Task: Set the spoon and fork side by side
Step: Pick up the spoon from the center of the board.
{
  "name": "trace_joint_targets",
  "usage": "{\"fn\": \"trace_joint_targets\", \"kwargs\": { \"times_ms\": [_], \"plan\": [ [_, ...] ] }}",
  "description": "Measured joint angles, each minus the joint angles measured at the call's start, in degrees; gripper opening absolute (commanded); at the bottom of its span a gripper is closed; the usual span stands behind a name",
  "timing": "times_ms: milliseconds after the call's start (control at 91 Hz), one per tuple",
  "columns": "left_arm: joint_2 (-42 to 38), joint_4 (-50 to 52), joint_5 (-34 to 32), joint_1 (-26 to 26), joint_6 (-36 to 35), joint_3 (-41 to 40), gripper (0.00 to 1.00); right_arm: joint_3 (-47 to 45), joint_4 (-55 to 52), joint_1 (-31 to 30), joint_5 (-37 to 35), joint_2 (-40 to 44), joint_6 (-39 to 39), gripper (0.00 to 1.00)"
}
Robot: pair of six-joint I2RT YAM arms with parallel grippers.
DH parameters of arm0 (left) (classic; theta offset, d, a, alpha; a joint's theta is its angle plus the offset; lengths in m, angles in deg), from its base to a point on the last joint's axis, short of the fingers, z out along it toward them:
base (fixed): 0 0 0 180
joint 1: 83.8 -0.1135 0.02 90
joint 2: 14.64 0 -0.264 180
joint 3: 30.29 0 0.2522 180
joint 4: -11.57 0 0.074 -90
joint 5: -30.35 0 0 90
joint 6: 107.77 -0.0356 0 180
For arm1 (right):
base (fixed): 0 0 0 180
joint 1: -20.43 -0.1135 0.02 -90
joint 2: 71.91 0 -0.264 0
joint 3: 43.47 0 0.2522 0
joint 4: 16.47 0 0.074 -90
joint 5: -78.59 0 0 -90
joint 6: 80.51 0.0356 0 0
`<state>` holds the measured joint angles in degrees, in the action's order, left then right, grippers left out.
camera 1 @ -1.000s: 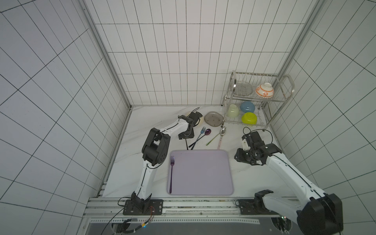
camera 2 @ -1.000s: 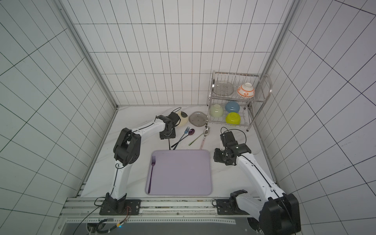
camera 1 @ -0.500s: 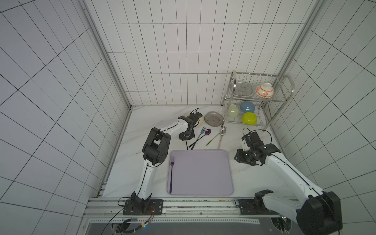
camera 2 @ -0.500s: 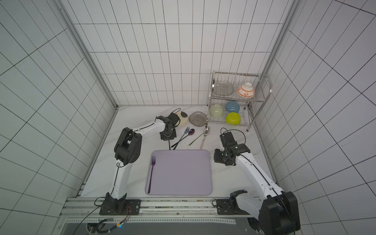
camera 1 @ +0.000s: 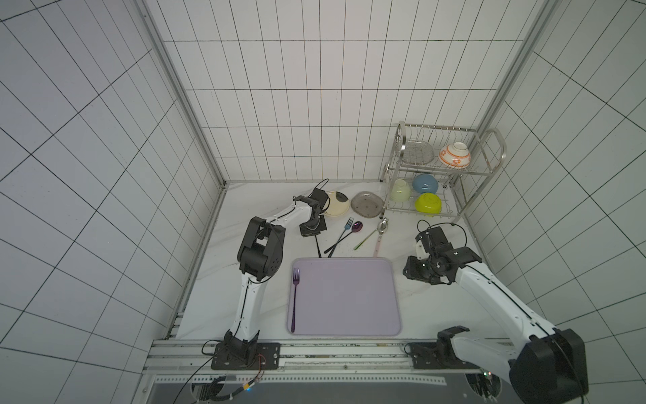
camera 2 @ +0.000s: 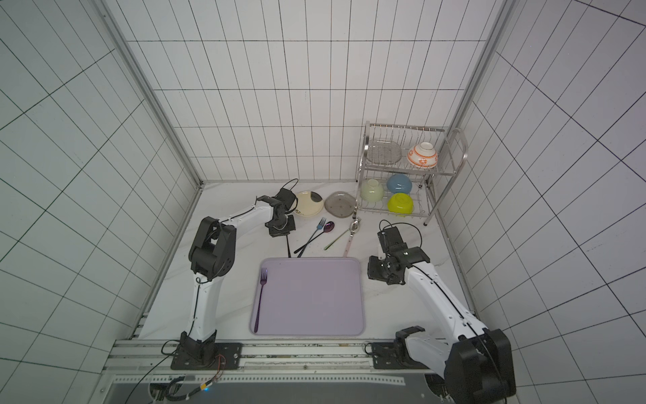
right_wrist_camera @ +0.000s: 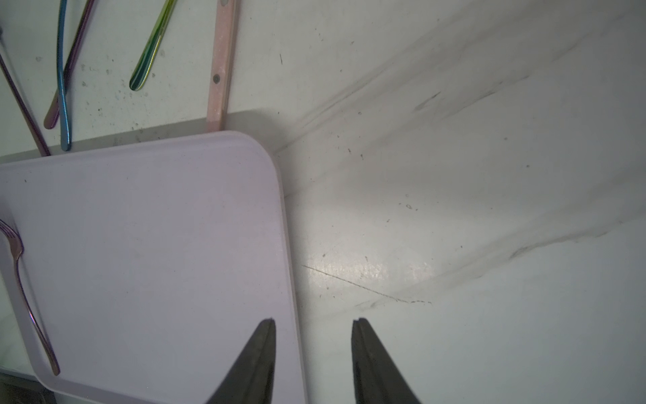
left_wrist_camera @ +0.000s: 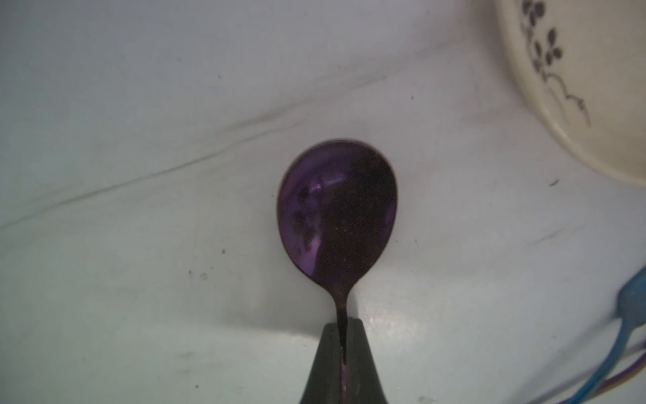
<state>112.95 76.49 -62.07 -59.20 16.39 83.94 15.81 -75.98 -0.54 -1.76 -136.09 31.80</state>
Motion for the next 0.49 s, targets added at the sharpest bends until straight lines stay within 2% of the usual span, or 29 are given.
{"fn": "trace_joint_targets", "kwargs": {
  "times_ms": [264, 495],
  "plan": [
    [-1.11, 0.44, -2.95, -2.71, -7.5, 6.67, 0.0, 0.02, -0.42, 0.0, -0.07, -0.55, -0.02, 0.39],
    [-10.03, 1.99, -3.89, -2.29, -10.01, 6.01, 0.0, 0.02, -0.42, 0.0, -0.04, -0.59, -0.11, 0.39]
  ]
}}
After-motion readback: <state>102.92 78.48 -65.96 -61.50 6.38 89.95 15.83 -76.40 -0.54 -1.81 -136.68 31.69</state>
